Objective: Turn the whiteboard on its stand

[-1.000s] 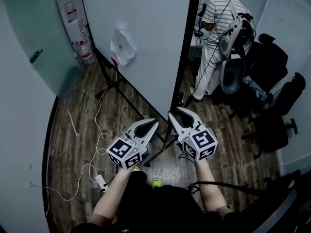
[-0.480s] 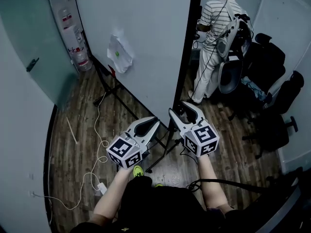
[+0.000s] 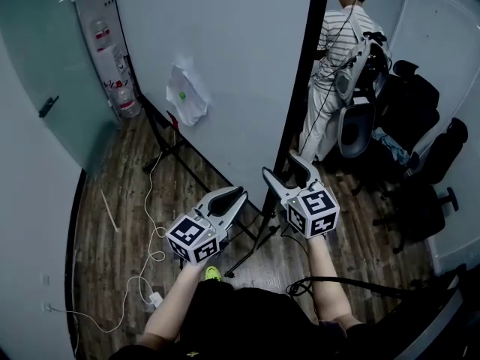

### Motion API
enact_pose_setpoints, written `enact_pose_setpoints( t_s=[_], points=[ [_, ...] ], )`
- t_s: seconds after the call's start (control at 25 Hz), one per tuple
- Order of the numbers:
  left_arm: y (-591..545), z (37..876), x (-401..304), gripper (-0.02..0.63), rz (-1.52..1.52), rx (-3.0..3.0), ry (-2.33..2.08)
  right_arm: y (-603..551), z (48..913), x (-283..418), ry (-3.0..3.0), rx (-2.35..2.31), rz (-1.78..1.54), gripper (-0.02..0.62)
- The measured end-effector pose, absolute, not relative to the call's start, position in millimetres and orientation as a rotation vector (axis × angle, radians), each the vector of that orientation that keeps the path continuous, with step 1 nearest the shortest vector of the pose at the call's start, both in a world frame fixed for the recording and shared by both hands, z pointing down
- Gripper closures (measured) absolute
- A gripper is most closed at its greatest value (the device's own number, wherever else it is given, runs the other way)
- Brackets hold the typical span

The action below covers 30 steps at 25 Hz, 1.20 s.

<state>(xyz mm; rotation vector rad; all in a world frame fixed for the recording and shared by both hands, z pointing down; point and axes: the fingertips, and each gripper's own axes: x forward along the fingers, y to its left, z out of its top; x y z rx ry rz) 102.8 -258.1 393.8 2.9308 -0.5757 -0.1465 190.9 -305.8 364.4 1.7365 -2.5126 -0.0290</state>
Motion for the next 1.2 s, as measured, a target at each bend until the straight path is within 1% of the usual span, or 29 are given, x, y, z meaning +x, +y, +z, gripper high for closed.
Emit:
enact_pose_setpoints(
  t_s=[0.52, 0.56, 0.76, 0.8, 0.84, 1.2],
  points=[
    [-281.5, 399.0, 91.1, 0.558, -0.153, 2.899, -0.610, -337.8, 364.1, 195.2, -2.510, 1.714, -0.003, 0.320],
    [-282.6, 400.2, 89.8, 0.558, -0.150, 2.894, -0.611, -339.6, 363.9, 194.9, -2.507, 1.713, -0.006, 0.358],
    [-287.0, 406.7, 82.2, 0.558, -0.147, 2.877, -0.625, -346.4, 367.8, 193.3, -2.468, 1.706, -0.046, 0.464],
    [-288.2, 407.9, 80.6, 0.558, -0.147, 2.874, -0.630, -347.2, 368.1, 194.7, -2.464, 1.708, -0.049, 0.508],
    [-289.5, 409.0, 78.9, 0.558, -0.147, 2.872, -0.634, -347.7, 368.2, 195.5, -2.469, 1.703, -0.047, 0.523],
    [-298.4, 414.3, 68.3, 0.558, -0.141, 2.850, -0.664, -356.0, 367.0, 189.7, -2.539, 1.629, 0.006, 0.535]
  ],
)
